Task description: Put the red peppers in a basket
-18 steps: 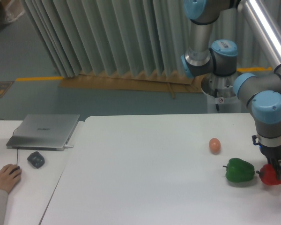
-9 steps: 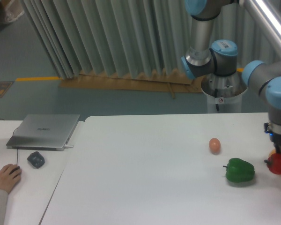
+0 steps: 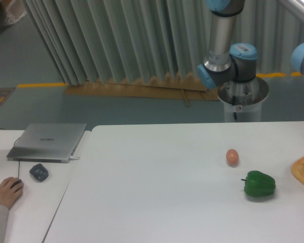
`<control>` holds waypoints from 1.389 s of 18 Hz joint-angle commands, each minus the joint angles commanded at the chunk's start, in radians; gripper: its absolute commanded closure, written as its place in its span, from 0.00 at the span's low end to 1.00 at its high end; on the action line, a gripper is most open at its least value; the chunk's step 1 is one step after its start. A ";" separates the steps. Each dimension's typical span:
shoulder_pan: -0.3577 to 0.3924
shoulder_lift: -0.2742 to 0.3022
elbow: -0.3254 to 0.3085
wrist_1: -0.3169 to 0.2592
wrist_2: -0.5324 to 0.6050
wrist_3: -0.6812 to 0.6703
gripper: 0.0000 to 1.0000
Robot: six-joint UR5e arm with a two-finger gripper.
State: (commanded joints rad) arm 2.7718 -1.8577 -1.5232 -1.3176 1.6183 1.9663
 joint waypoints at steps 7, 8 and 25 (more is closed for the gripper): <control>0.075 -0.009 0.058 -0.028 -0.034 0.031 0.56; 0.080 -0.009 0.060 -0.025 -0.043 0.032 0.56; 0.103 -0.158 0.066 0.196 -0.032 -0.033 0.53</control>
State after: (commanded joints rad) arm 2.8747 -2.0157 -1.4573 -1.1214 1.5861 1.9328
